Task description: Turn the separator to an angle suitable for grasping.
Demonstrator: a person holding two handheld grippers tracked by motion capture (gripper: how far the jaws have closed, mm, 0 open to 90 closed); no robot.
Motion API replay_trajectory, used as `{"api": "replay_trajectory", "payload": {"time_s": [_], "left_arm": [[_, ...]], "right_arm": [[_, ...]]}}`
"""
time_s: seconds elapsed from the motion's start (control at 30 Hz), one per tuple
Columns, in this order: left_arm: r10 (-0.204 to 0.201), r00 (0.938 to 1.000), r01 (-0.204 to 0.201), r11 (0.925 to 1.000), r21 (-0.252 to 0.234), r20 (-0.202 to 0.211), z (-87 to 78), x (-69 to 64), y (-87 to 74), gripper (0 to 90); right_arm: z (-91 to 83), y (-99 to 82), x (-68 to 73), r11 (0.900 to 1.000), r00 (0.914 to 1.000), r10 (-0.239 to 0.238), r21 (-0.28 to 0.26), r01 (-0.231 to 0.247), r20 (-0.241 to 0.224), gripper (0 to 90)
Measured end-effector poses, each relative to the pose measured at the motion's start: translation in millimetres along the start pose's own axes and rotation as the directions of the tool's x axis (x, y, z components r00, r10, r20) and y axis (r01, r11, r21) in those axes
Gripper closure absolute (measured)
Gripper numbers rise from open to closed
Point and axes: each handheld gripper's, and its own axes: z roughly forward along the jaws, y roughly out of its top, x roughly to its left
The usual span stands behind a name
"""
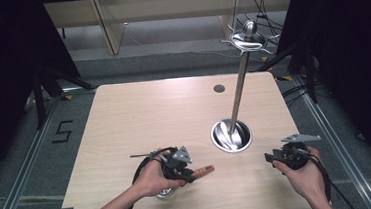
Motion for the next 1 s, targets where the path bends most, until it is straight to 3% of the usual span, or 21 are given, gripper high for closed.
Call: {"api": "replay_trajectory", "payload": {"time_s": [0.07, 0.1, 0.13, 0.2, 0.27, 0.3, 0.4, 0.5, 0.6, 0.67, 0.73, 0.87, 0.97, 1.0], "left_arm": [[0.024, 0.9993, -0.024, 0.9997, 0.009, 0.029, 8.8, -11.2, 5.3, 70.2], [0.027, 0.9988, -0.028, 0.9996, 0.010, 0.040, 15.2, -17.4, 8.6, 71.5], [0.033, 0.9986, -0.034, 0.9993, 0.018, 0.041, 18.7, -19.4, 10.8, 73.3], [0.040, 0.9983, -0.042, 0.9988, 0.028, 0.042, 24.6, -22.3, 14.1, 75.9], [0.053, 0.9983, -0.054, 0.9955, 0.077, 0.026, 34.9, -23.2, 20.5, 86.8], [0.071, 0.9974, -0.072, 0.9912, 0.111, 0.017, 37.1, -21.1, 22.6, 89.0], [0.067, 0.9977, -0.066, 0.9864, 0.151, -0.007, 43.5, -19.4, 26.6, 89.4], [0.039, 0.9987, -0.033, 0.9846, 0.172, -0.033, 48.5, -16.0, 29.5, 89.5], [0.047, 0.9977, -0.037, 0.9795, 0.198, -0.048, 50.7, -12.1, 31.4, 89.5], [0.001, 0.9974, 0.012, 0.9837, 0.180, -0.072, 54.8, -9.9, 34.3, 89.5], [0.002, 0.9970, 0.013, 0.9824, 0.186, -0.078, 55.4, -8.4, 35.9, 89.5], [-0.037, 0.9904, 0.061, 0.9806, 0.186, -0.134, 58.1, 4.9, 43.3, 89.5], [-0.028, 0.9851, 0.061, 0.9793, 0.193, -0.169, 58.1, 11.4, 45.6, 89.6], [-0.042, 0.9824, 0.080, 0.9750, 0.207, -0.182, 56.8, 17.1, 47.0, 89.6]], "right_arm": [[3.2, 2.7, 7.2, 0.9998, 0.9997, -0.019, 0.000, 0.019, -0.013, 59.8], [3.5, 3.9, 10.6, 1.0000, 0.9997, -0.005, -0.003, 0.005, -0.024, 59.0], [4.3, 4.9, 12.5, 0.9995, 0.9991, -0.029, -0.017, 0.028, -0.030, 58.4], [4.5, 5.0, 13.8, 0.9995, 0.9991, -0.029, -0.016, 0.029, -0.031, 58.4], [4.8, 3.8, 14.3, 0.9994, 0.9991, -0.032, -0.015, 0.032, -0.028, 58.3], [6.1, 3.1, 11.9, 0.9983, 0.9984, -0.048, -0.033, 0.047, -0.030, 58.3], [3.3, 2.5, 11.7, 0.9999, 0.9997, -0.010, -0.011, 0.010, -0.022, 58.1], [4.6, 2.4, 11.2, 1.0000, 0.9995, -0.002, -0.007, 0.002, -0.033, 58.1], [4.9, 2.4, 12.0, 0.9999, 0.9996, -0.010, -0.005, 0.010, -0.026, 58.1], [4.7, 2.6, 13.0, 1.0000, 0.9996, -0.004, -0.002, 0.004, -0.030, 58.1], [5.3, 2.6, 12.2, 0.9997, 0.9994, -0.022, -0.012, 0.021, -0.029, 58.1], [5.3, 2.2, 12.7, 0.9999, 0.9994, -0.012, -0.002, 0.012, -0.033, 58.1], [6.1, 1.5, 11.0, 0.9994, 0.9990, -0.035, -0.006, 0.034, -0.029, 58.1], [5.6, 1.9, 12.3, 0.9999, 0.9993, -0.015, 0.001, 0.015, -0.034, 57.9]]}}
